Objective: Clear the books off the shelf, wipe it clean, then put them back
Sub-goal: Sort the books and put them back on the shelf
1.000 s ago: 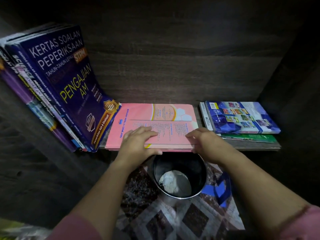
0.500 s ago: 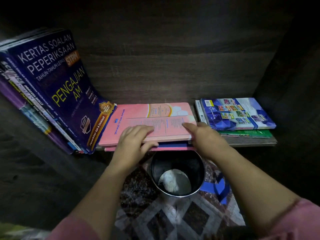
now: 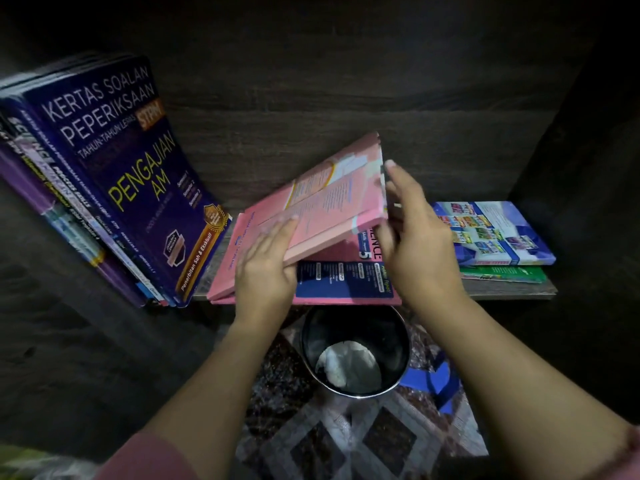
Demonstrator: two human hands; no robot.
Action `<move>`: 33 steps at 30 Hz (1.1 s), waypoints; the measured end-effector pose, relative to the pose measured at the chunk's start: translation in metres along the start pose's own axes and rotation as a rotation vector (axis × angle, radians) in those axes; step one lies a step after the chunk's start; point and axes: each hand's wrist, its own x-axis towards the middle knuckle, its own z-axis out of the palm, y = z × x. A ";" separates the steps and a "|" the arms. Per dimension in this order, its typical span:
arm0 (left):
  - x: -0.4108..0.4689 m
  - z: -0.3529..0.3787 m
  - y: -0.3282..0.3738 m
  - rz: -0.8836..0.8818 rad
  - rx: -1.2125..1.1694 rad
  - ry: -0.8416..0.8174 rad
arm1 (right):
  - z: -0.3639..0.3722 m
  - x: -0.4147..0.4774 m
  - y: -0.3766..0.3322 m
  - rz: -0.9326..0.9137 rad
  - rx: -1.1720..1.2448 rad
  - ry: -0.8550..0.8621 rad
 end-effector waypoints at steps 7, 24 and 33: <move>0.018 -0.030 -0.010 -0.130 -0.068 0.248 | 0.026 -0.013 0.003 0.121 -0.394 -0.474; 0.016 -0.069 -0.037 -0.154 0.269 0.505 | 0.063 -0.024 0.009 0.202 -0.706 -0.944; 0.015 -0.089 -0.048 -0.328 0.562 0.483 | 0.080 -0.025 -0.004 0.217 -0.725 -0.966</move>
